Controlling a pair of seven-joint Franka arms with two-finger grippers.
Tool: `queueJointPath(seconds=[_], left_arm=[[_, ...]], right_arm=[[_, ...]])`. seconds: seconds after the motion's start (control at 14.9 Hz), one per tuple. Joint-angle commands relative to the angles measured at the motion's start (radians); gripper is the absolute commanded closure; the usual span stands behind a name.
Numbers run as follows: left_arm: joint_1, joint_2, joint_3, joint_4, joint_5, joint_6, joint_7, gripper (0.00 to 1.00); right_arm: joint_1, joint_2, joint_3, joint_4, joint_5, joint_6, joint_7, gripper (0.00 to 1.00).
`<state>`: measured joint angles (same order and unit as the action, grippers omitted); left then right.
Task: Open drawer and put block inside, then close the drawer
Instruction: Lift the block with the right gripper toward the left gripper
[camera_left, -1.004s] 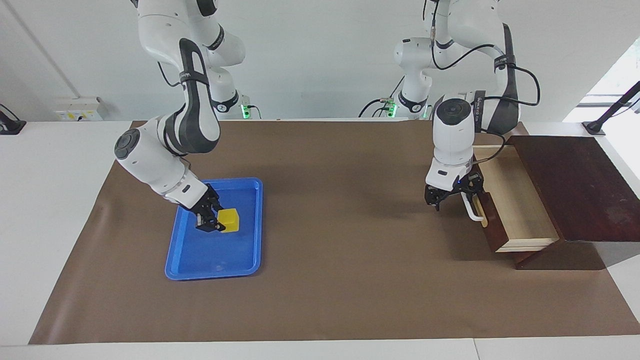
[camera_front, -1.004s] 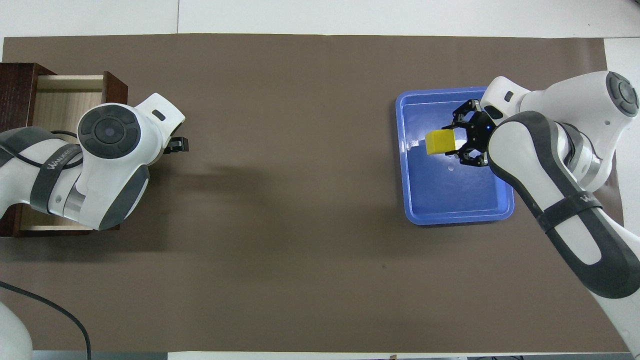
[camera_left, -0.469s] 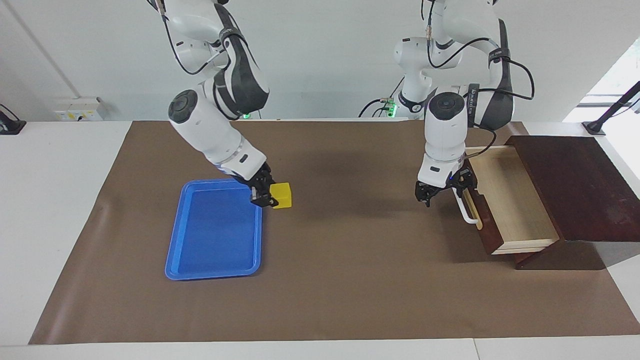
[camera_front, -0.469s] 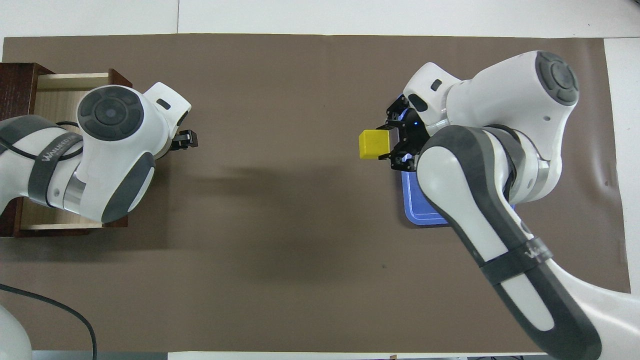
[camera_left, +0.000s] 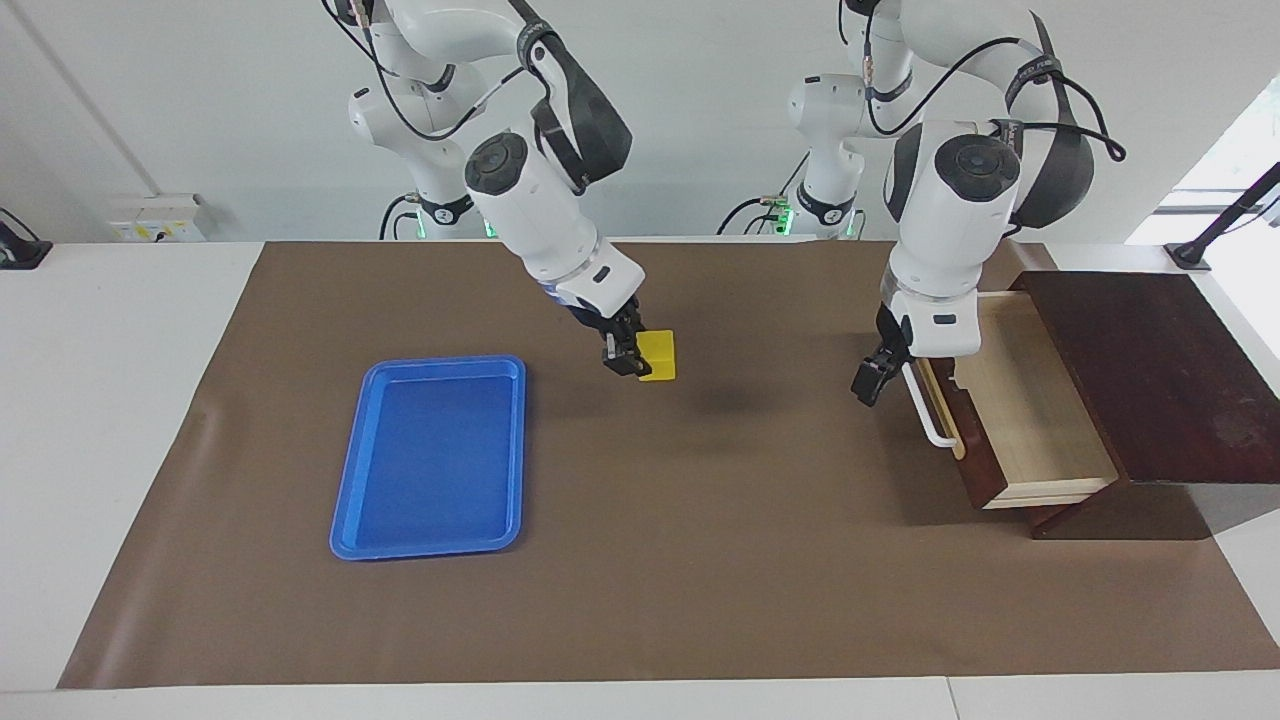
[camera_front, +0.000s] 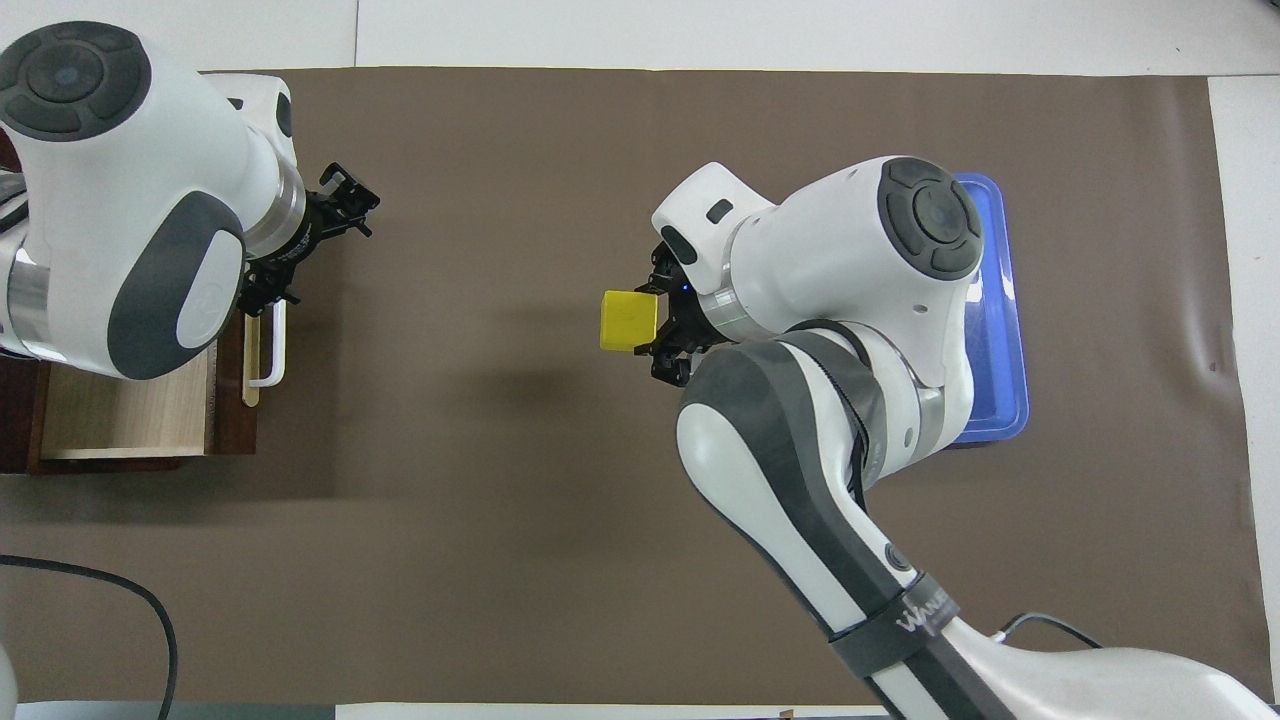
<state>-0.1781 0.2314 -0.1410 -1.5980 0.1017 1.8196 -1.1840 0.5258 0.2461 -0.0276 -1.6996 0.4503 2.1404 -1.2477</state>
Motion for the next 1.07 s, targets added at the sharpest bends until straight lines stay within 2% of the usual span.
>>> queueJointPath(seconds=[0.0, 0.27, 0.47, 0.6, 0.8, 1.0], left_arm=[[-0.032, 0.035, 0.004, 0.047, -0.059, -0.031, -0.268, 0.0], [-0.115, 0.037, 0.004, 0.056, -0.091, -0.019, -0.599, 0.0], [-0.175, 0.028, 0.003, 0.043, -0.091, -0.019, -0.635, 0.0], [-0.178, -0.003, 0.001, 0.024, -0.091, -0.017, -0.629, 0.0], [-0.199, -0.095, 0.0, -0.081, -0.091, -0.014, -0.634, 0.0], [-0.224, -0.119, 0.0, -0.135, -0.091, 0.02, -0.718, 0.0]], right_arm=[[0.042, 0.016, -0.005, 0.029, 0.019, 0.03, 0.057, 1.0], [0.111, 0.022, -0.005, 0.032, 0.005, 0.085, 0.117, 1.0], [0.123, 0.025, -0.005, 0.029, -0.002, 0.09, 0.113, 1.0], [0.137, 0.025, -0.005, 0.028, -0.065, 0.076, 0.119, 1.0], [0.134, 0.025, -0.005, 0.026, -0.074, 0.067, 0.123, 1.0], [0.132, 0.025, -0.005, 0.026, -0.076, 0.067, 0.123, 1.0]])
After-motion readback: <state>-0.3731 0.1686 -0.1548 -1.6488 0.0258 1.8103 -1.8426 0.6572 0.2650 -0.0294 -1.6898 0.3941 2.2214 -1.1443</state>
